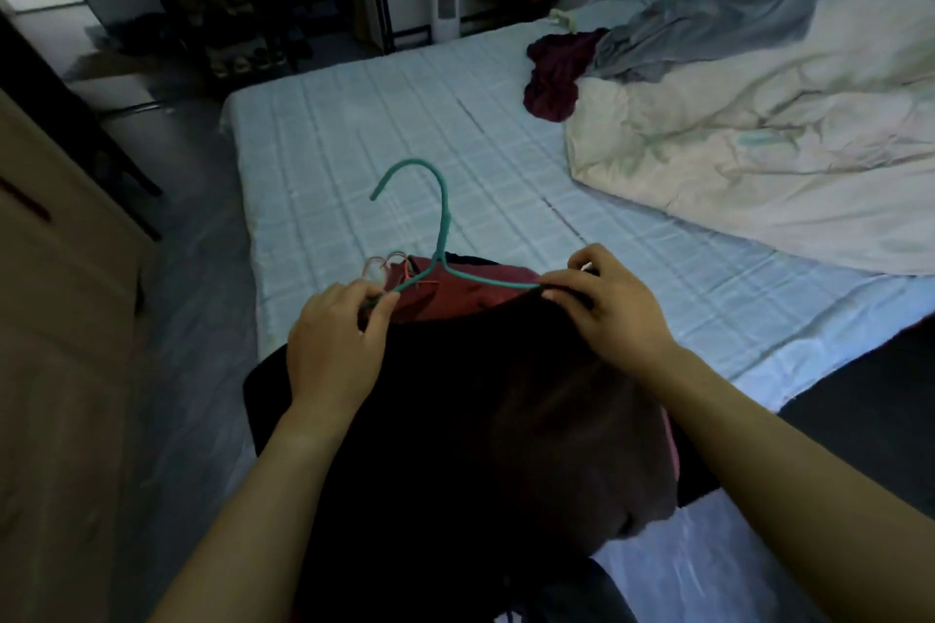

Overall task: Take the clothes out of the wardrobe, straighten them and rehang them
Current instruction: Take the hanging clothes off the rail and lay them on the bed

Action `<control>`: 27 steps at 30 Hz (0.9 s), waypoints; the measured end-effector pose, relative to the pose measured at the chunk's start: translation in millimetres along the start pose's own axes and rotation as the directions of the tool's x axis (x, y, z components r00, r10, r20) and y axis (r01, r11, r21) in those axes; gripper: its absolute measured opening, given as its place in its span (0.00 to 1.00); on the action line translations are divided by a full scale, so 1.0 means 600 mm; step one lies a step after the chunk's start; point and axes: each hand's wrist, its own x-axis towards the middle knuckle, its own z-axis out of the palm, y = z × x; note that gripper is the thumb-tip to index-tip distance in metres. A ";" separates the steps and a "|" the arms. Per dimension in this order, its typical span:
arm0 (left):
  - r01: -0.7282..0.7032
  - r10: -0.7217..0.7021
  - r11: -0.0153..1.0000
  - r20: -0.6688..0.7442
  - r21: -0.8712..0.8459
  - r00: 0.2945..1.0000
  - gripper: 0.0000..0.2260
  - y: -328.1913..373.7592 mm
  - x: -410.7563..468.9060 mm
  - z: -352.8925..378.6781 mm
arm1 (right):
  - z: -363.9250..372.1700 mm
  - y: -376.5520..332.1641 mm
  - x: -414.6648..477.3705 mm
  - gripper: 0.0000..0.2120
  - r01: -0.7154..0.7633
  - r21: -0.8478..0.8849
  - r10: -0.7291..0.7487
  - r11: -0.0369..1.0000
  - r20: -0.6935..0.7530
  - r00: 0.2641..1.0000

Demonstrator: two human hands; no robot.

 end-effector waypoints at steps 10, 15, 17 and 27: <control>0.366 -0.480 0.844 0.245 0.392 0.843 0.23 0.016 -0.017 0.138 | 0.156 0.077 0.070 0.23 0.098 -0.024 -0.074 0.995 0.493 0.867; 0.586 -0.708 0.691 0.228 0.423 0.669 0.25 0.034 -0.104 0.147 | 0.182 0.057 0.036 0.25 0.235 -0.041 -0.132 0.971 0.728 0.673; 0.654 -0.763 0.631 0.181 0.418 0.621 0.25 0.037 -0.148 0.133 | 0.186 0.034 0.025 0.27 0.292 -0.001 -0.183 0.956 0.776 0.603; 0.922 -0.905 0.326 -0.213 0.208 0.368 0.33 0.024 -0.390 -0.017 | 0.237 -0.227 -0.066 0.31 0.613 0.352 -0.634 0.707 0.699 0.331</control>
